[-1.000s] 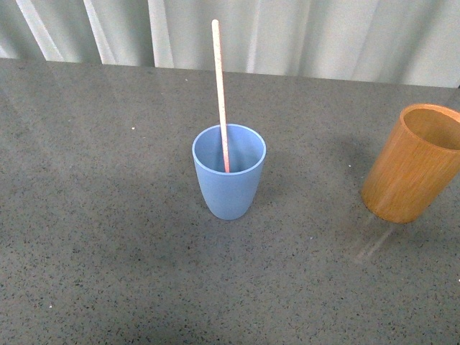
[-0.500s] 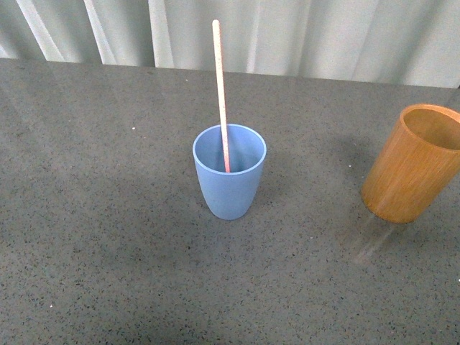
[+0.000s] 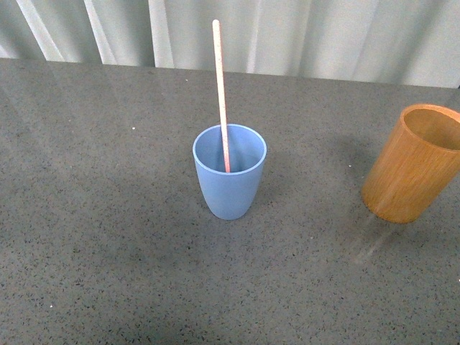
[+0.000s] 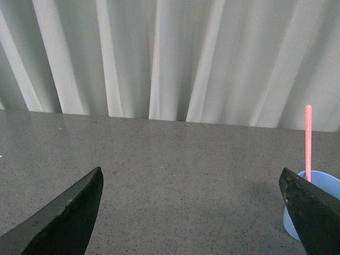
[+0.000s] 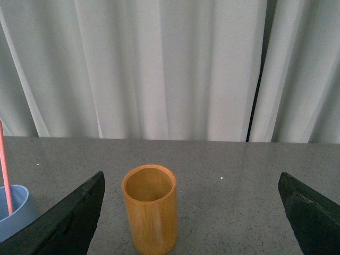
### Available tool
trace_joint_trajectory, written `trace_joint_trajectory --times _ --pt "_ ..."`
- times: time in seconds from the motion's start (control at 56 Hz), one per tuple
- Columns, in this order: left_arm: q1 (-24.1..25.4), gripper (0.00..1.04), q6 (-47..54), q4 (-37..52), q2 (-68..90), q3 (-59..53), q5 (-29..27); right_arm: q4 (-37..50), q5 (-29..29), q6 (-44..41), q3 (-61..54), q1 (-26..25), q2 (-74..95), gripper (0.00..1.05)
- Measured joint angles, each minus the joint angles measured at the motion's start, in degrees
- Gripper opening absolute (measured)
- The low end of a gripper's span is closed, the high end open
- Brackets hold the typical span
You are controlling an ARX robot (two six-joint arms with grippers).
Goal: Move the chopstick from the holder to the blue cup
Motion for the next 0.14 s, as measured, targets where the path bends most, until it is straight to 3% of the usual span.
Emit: trace_joint_trajectory --times 0.143 --pt "0.0 0.98 0.0 0.0 0.0 0.0 0.0 0.0 0.0 0.0 0.0 0.0 0.0 0.95"
